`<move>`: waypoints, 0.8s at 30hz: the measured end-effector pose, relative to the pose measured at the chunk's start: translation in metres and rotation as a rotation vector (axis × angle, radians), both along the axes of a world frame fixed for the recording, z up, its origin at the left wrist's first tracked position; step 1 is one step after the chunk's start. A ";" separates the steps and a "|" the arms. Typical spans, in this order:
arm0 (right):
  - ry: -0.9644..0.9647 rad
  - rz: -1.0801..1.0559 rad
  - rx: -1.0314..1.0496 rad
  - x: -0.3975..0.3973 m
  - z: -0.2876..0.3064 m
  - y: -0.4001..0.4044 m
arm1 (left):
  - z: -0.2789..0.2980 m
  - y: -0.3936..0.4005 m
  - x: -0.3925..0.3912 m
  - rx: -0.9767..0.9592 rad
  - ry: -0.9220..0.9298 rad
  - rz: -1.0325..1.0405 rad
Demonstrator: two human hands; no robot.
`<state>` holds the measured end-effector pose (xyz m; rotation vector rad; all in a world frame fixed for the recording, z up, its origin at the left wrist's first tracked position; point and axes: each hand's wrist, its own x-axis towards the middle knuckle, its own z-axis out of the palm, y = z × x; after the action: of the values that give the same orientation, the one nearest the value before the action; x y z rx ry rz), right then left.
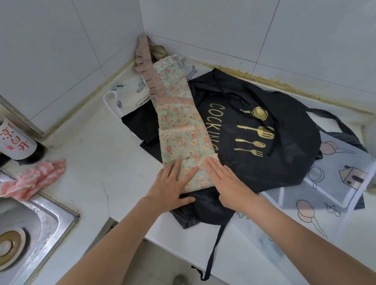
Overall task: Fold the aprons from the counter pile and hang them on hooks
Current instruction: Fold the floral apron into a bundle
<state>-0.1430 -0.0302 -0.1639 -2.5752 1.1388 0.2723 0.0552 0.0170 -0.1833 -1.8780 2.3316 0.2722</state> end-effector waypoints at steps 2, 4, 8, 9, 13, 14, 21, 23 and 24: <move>-0.055 -0.066 0.040 0.004 -0.003 -0.007 | 0.002 0.000 0.007 0.092 0.044 0.002; -0.105 -0.132 0.071 0.007 -0.002 -0.015 | 0.010 -0.004 0.014 0.163 0.179 0.062; -0.238 -0.301 0.248 0.012 0.008 -0.037 | 0.019 -0.010 0.032 0.195 0.485 0.259; -0.248 -0.305 0.282 0.011 0.010 -0.041 | 0.019 -0.010 0.033 0.185 0.536 0.298; -0.302 -0.339 0.383 0.011 0.029 -0.061 | 0.022 -0.024 0.041 0.188 0.761 0.456; -0.327 -0.359 0.396 0.011 0.031 -0.065 | 0.022 -0.027 0.043 0.195 0.800 0.493; -0.503 -0.623 0.367 0.031 0.023 -0.096 | 0.024 -0.049 0.040 0.112 1.003 0.786; -0.371 -0.564 0.247 0.044 0.022 -0.106 | 0.024 -0.058 0.041 0.117 0.961 0.827; -0.332 -0.547 0.212 0.048 0.021 -0.108 | 0.024 -0.062 0.040 0.126 0.933 0.844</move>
<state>-0.0952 -0.1384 -0.1427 -1.9373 1.5200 -0.1493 0.0954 -0.0448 -0.1588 -2.9591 1.5587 1.6124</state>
